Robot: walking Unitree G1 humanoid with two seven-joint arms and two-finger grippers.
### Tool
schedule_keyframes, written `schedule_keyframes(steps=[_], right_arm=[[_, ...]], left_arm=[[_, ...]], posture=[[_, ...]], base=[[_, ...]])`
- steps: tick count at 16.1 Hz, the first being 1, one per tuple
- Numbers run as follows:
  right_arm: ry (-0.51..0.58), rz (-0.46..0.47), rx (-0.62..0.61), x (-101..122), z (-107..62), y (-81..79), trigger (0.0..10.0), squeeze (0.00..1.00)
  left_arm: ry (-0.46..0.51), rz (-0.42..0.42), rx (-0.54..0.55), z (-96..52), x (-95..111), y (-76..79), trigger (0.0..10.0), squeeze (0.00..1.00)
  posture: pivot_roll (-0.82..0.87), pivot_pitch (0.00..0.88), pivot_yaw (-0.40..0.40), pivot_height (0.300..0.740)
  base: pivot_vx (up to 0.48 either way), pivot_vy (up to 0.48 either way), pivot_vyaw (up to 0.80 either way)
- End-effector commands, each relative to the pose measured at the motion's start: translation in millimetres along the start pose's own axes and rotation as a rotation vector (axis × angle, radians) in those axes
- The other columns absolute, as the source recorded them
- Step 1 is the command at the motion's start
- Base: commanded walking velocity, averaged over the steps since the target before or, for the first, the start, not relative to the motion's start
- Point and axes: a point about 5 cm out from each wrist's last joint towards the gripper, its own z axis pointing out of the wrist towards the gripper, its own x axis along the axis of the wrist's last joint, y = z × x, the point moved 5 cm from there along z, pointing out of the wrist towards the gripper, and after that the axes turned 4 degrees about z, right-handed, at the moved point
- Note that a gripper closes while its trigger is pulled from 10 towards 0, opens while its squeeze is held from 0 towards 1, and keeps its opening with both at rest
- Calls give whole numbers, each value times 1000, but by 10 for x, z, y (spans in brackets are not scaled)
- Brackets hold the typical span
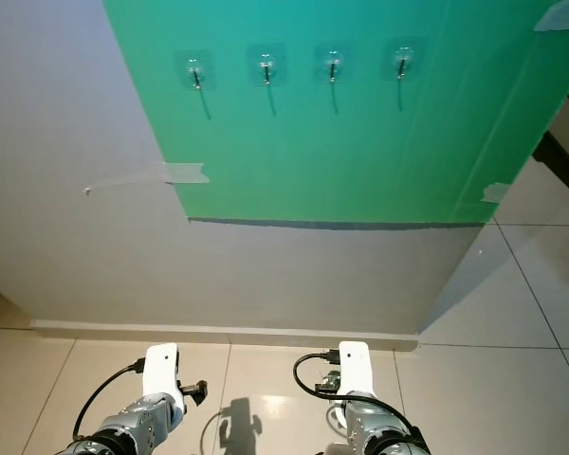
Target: Hang keys on a hook
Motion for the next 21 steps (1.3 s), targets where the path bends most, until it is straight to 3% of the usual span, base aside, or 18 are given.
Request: schedule_keyframes(steps=[1, 11, 12, 13, 21], right_arm=[[-13, 14, -1, -36, -1, -23, 0, 0], [2, 37, 14, 2, 3, -101, 0, 0], [41, 36, 17, 304, 17, -132, 0, 0], [49, 29, 12, 371, 18, -128, 0, 0], [59, 20, 11, 434, 17, -158, 0, 0]], left_arm=[[-10, -1, 12, 0, -16, -24, 10000, 0], [22, -12, 12, 2, 127, -24, 10000, 0], [24, -19, 14, 2, 132, -30, 10000, 0], [25, -15, 16, 2, 135, -34, 10000, 0], [41, -13, 21, 2, 208, -26, 10000, 0]], posture=[[-172, 0, 75, 740], [-168, 0, 81, 740], [-164, 0, 81, 740], [-161, 0, 81, 740], [-160, 0, 79, 740]], base=[[0, 0, 0], [0, 0, 0], [0, 0, 0], [0, 0, 0], [0, 0, 0]])
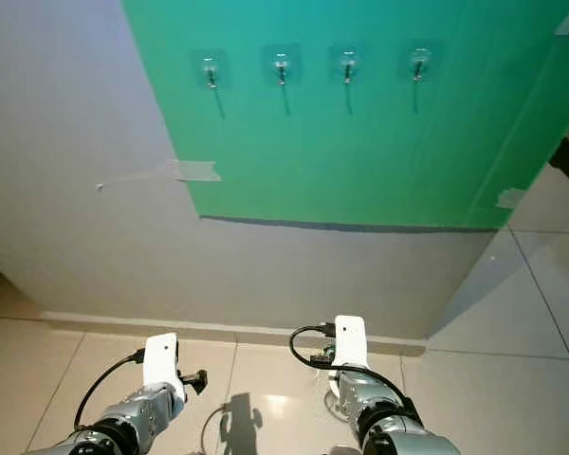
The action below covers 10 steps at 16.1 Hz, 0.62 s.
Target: Hang keys on a hook
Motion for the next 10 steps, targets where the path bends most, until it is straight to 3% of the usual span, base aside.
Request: schedule_keyframes(steps=[1, 5, 10], right_arm=[[-2, 6, 4, 28, 3, -37, 0, 0], [14, 14, 7, 100, 5, -54, 0, 0], [68, 11, 22, 345, 4, -136, 0, 0]], left_arm=[[13, -2, 12, 1, 52, -28, 10000, 0], [25, -2, 13, 1, 98, -17, 10000, 0], [81, -12, -1, -5, 360, 36, 10000, 0]], posture=[[-160, 0, 79, 740], [-158, 0, 79, 740], [-157, 0, 80, 740]], base=[[0, 0, 0], [0, 0, 0], [0, 0, 0]])
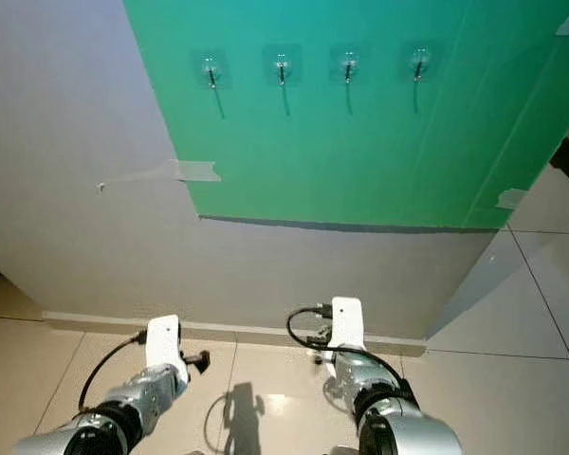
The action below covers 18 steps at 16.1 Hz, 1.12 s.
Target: Hang keys on a hook
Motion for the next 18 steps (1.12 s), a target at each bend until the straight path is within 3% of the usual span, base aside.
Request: schedule_keyframes(steps=[1, 4, 7, 14, 18], right_arm=[[10, 11, 10, 65, 3, -59, 0, 0], [46, 3, 27, 233, 5, -120, 0, 0], [60, -14, 32, 299, 4, -140, 0, 0], [37, -35, 8, 201, 6, -45, 0, 0], [-29, -54, -33, -133, -12, 140, 0, 0]], left_arm=[[19, -5, 10, 2, 82, -11, 10000, 0], [85, -29, -4, -6, 402, 70, 10000, 0], [109, -15, -3, -16, 543, 94, 10000, 0], [109, 10, 7, -20, 565, 126, 10000, 0], [91, 23, 7, -14, 483, 138, 10000, 0]], posture=[[-158, 0, 80, 740], [-154, 0, 77, 740], [-146, 0, 76, 740], [-143, 0, 72, 740], [-158, 0, 83, 740]], base=[[0, 0, 0], [0, 0, 0], [0, 0, 0], [0, 0, 0], [0, 0, 0]])
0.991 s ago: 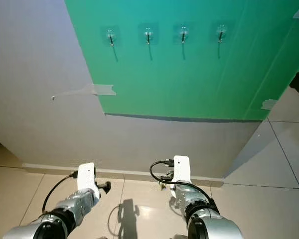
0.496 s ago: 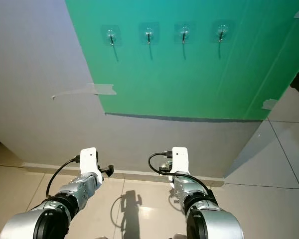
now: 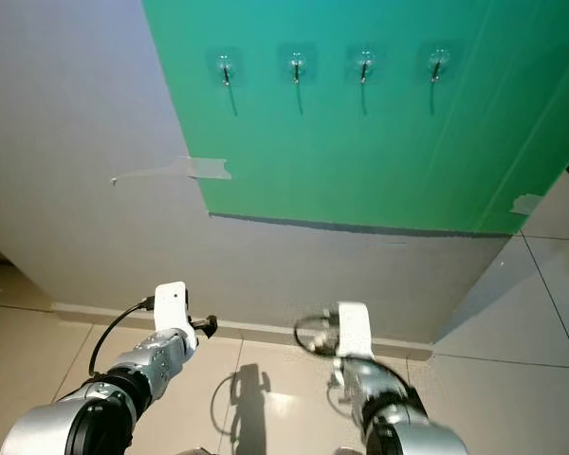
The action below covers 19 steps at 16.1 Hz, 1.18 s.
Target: Hang keys on a hook
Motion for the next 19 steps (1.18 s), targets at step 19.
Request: schedule_keyframes(steps=[19], right_arm=[[37, -20, 20, 180, 5, -70, 0, 0]], left_arm=[[-46, 45, 18, -9, -210, -54, 10000, 0]], posture=[[-159, 0, 64, 740]], base=[[0, 0, 0]])
